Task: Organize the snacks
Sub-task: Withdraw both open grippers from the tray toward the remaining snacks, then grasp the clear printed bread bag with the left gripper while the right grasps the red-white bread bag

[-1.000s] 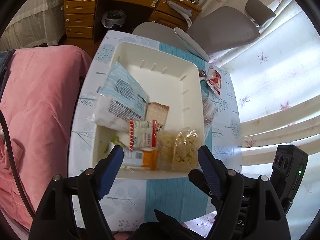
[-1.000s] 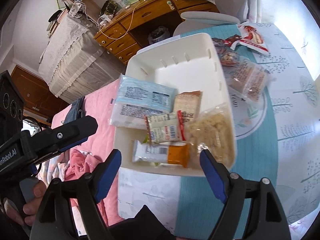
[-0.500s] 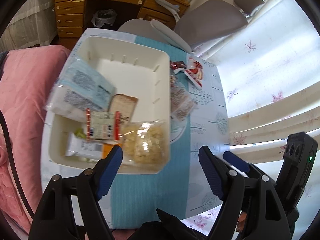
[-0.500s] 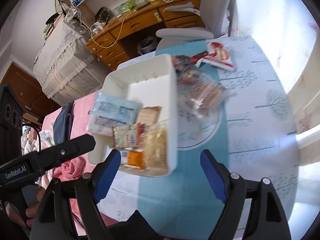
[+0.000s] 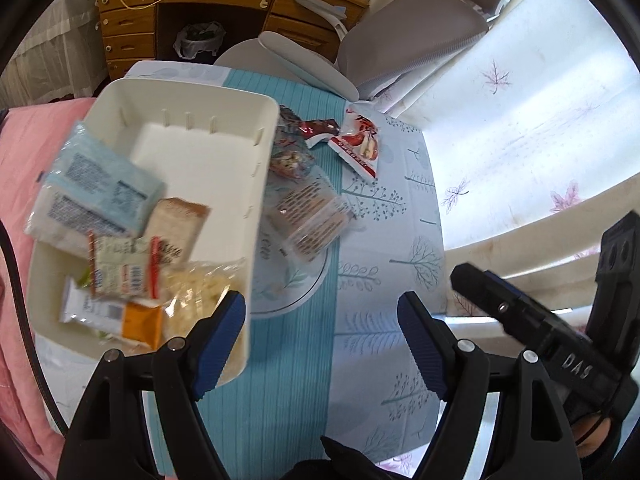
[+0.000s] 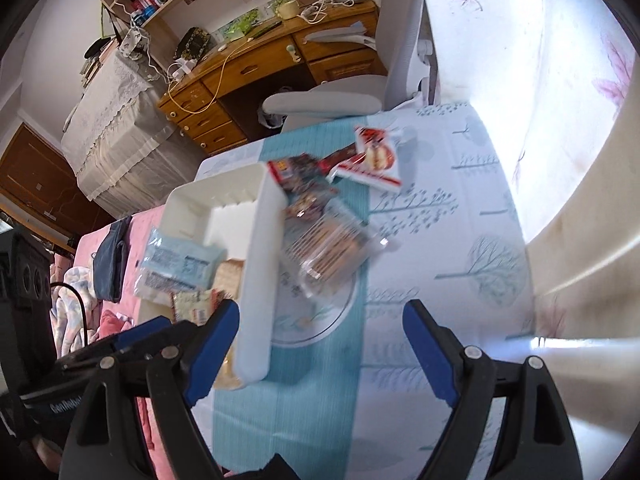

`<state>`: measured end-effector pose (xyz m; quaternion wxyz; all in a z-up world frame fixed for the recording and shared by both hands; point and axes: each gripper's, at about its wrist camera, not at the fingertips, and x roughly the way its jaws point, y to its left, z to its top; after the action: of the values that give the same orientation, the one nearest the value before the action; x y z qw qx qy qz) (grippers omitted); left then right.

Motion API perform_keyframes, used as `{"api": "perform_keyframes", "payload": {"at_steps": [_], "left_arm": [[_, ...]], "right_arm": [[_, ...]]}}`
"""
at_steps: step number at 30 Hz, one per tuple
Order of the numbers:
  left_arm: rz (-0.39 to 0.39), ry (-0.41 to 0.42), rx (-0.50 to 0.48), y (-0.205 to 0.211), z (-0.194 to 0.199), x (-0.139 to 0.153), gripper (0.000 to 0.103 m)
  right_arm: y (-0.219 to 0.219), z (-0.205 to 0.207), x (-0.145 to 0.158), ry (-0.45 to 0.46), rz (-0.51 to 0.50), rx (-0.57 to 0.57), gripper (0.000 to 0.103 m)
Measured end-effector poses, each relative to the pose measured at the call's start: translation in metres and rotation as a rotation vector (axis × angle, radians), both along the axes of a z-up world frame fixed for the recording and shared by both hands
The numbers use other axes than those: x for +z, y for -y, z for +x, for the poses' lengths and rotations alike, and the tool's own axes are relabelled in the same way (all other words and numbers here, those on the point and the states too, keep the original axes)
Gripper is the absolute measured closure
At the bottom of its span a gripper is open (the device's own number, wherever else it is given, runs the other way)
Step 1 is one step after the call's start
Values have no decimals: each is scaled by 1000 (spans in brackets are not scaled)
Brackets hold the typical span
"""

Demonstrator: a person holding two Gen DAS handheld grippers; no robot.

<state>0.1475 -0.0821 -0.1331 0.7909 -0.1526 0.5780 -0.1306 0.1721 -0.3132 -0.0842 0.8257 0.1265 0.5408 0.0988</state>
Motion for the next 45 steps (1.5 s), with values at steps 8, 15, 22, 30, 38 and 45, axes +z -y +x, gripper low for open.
{"api": "perform_keyframes", "payload": {"at_steps": [8, 15, 22, 30, 38, 45], "left_arm": [[103, 22, -60, 46, 33, -16, 26], [226, 15, -113, 74, 62, -44, 25], [304, -3, -162, 94, 88, -70, 25], [396, -28, -211, 114, 115, -92, 25], [465, -46, -266, 133, 131, -108, 25], [489, -84, -280, 138, 139, -123, 25]], "right_arm": [[31, 41, -11, 1, 8, -17, 18], [46, 85, -36, -23, 63, -33, 18], [50, 135, -62, -16, 95, -31, 18], [45, 186, -113, -28, 103, 63, 18], [34, 204, -150, 32, 41, 160, 18], [20, 210, -164, 102, 2, 227, 18]]}}
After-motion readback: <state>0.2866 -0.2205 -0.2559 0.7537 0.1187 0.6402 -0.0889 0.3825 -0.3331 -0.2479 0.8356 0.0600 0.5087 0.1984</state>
